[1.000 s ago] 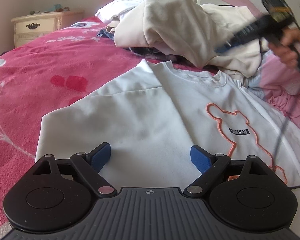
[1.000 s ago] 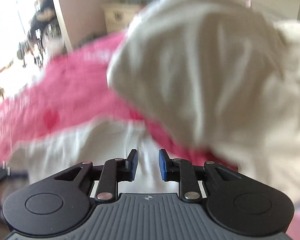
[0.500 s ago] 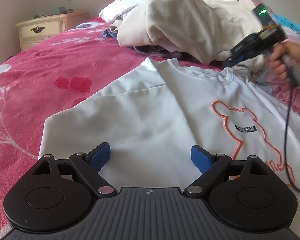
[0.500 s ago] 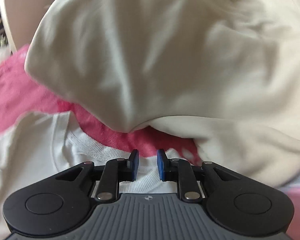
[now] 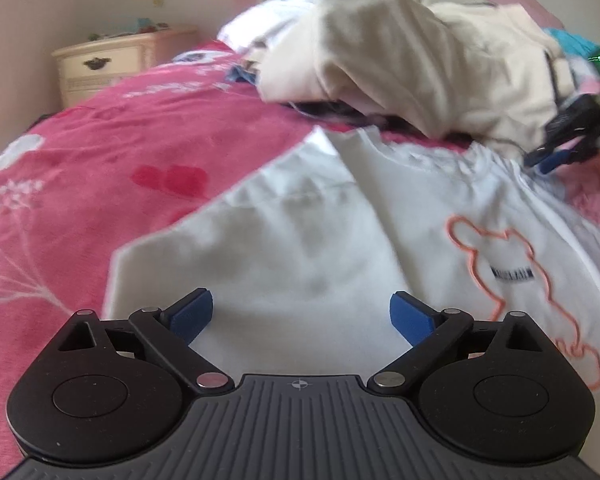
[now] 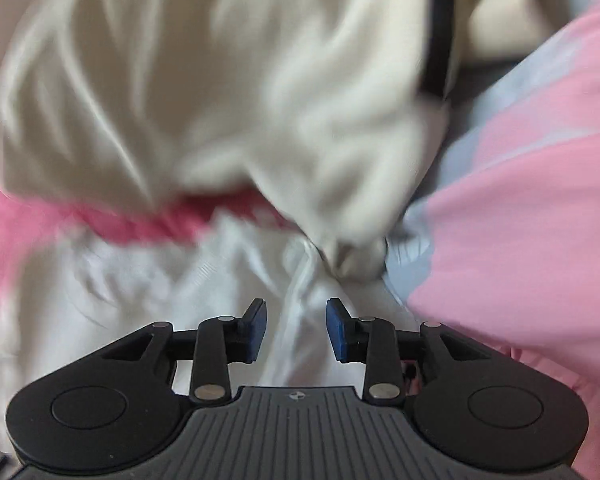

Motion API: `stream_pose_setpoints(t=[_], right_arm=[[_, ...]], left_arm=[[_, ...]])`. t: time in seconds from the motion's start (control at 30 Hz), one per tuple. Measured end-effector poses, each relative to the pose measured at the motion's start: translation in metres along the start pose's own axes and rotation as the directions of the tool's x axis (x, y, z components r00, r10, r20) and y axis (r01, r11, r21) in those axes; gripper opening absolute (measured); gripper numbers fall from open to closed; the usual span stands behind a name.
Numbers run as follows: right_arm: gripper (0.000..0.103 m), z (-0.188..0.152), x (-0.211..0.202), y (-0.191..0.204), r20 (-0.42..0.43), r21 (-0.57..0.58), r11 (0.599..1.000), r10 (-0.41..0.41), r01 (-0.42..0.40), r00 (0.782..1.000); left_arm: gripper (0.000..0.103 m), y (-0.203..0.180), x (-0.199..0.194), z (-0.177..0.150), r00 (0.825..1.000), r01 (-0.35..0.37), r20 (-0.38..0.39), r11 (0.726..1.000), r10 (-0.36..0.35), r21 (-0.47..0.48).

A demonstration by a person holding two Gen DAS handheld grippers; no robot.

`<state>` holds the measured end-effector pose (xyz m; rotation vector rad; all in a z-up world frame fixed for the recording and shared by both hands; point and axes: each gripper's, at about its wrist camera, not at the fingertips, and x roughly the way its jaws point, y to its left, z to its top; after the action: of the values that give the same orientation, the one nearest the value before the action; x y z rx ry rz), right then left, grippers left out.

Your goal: Fold clothes

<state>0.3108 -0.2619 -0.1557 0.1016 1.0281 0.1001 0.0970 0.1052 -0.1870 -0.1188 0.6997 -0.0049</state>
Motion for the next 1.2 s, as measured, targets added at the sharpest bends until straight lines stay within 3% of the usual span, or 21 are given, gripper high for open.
stream_pose_setpoints(t=[0.2, 0.3, 0.37, 0.53, 0.63, 0.83, 0.87, 0.97, 1.1, 1.2], right_arm=[[0.035, -0.014, -0.132, -0.004, 0.100, -0.146, 0.987, 0.075, -0.060, 0.992], [0.036, -0.036, -0.195, -0.008, 0.145, -0.181, 0.979, 0.120, -0.093, 0.982], [0.036, -0.054, -0.215, -0.003, 0.142, -0.184, 0.975, 0.151, -0.124, 0.978], [0.037, -0.129, -0.215, 0.004, -0.021, -0.097, 0.975, 0.199, -0.200, 0.980], [0.037, -0.185, -0.191, 0.004, -0.153, 0.007, 0.977, 0.213, -0.215, 0.965], [0.036, -0.290, -0.149, 0.012, -0.338, 0.103, 0.985, 0.168, -0.141, 0.926], [0.036, -0.304, -0.144, 0.014, -0.349, 0.111, 0.985, 0.162, -0.131, 0.923], [0.036, -0.311, -0.161, 0.020, -0.285, 0.095, 0.988, 0.141, -0.118, 0.948], [0.036, -0.309, -0.193, 0.014, -0.222, 0.139, 0.984, 0.144, -0.114, 0.964], [0.036, -0.326, -0.191, 0.012, -0.277, 0.175, 0.980, 0.144, -0.097, 0.950]], left_arm=[[0.097, 0.019, -0.038, 0.009, 0.998, 0.021, 0.053, 0.997, -0.017, -0.075], [0.097, 0.020, -0.059, 0.009, 0.997, 0.043, 0.060, 0.997, -0.039, -0.068], [0.097, 0.019, -0.074, 0.006, 0.997, 0.058, 0.055, 0.997, -0.055, -0.051], [0.097, 0.010, -0.106, -0.011, 0.996, 0.091, 0.011, 0.996, -0.091, -0.012], [0.097, 0.002, -0.119, -0.024, 0.993, 0.111, -0.024, 0.994, -0.111, -0.001], [0.097, -0.026, -0.136, -0.048, 0.976, 0.193, -0.116, 0.980, -0.186, 0.055], [0.097, -0.031, -0.136, -0.054, 0.969, 0.213, -0.142, 0.975, -0.203, 0.061], [0.097, -0.045, -0.135, -0.072, 0.953, 0.228, -0.218, 0.972, -0.209, 0.065], [0.097, -0.048, -0.140, -0.088, 0.947, 0.226, -0.242, 0.973, -0.209, 0.045], [0.097, -0.048, -0.142, -0.096, 0.946, 0.213, -0.258, 0.976, -0.194, 0.049]])
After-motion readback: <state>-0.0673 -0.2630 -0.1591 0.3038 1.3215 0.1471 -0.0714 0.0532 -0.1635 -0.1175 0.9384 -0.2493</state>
